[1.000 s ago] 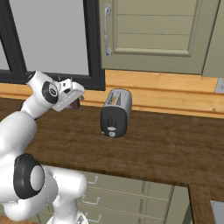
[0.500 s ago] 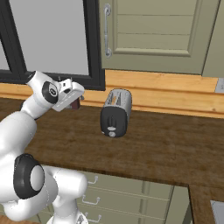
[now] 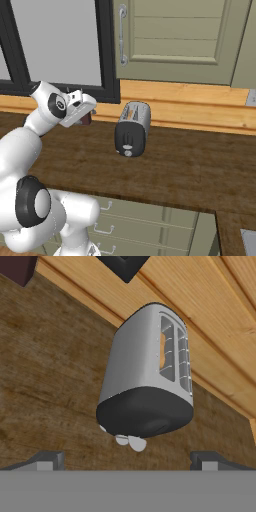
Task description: Start the toaster. Once the lever pops up, take the bread to the plate on the dining counter.
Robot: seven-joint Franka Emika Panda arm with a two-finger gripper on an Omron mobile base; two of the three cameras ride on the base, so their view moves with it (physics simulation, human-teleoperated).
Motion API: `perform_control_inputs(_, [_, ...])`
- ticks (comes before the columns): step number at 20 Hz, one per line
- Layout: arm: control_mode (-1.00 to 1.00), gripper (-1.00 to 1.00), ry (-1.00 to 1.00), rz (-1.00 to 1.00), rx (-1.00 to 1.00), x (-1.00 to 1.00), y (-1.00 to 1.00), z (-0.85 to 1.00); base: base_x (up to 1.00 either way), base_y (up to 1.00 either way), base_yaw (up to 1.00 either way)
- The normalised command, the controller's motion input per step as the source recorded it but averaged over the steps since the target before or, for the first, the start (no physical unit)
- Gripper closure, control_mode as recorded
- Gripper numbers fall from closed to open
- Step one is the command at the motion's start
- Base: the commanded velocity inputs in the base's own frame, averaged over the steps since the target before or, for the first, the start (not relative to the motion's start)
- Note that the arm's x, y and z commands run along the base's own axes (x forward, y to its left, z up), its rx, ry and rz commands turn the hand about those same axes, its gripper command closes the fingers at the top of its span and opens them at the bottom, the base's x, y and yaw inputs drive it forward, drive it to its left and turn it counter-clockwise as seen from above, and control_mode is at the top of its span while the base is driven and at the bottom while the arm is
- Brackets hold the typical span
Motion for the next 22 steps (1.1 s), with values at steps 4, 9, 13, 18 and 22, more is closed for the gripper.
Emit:
perform_control_inputs(4, [-1.00, -1.00, 0.00, 0.00, 0.00, 0.00, 0.00, 0.00, 0.00, 0.00, 0.00])
perform_control_inputs(9, [-1.00, -1.00, 0.00, 0.00, 0.00, 0.00, 0.00, 0.00, 0.00, 0.00, 0.00])
perform_control_inputs(13, [-1.00, -1.00, 0.00, 0.00, 0.00, 0.00, 0.00, 0.00, 0.00, 0.00, 0.00])
perform_control_inputs(18, [-1.00, -1.00, 0.00, 0.00, 0.00, 0.00, 0.00, 0.00, 0.00, 0.00, 0.00])
perform_control_inputs(22, [-1.00, -1.00, 0.00, 0.00, 0.00, 0.00, 0.00, 0.00, 0.00, 0.00, 0.00])
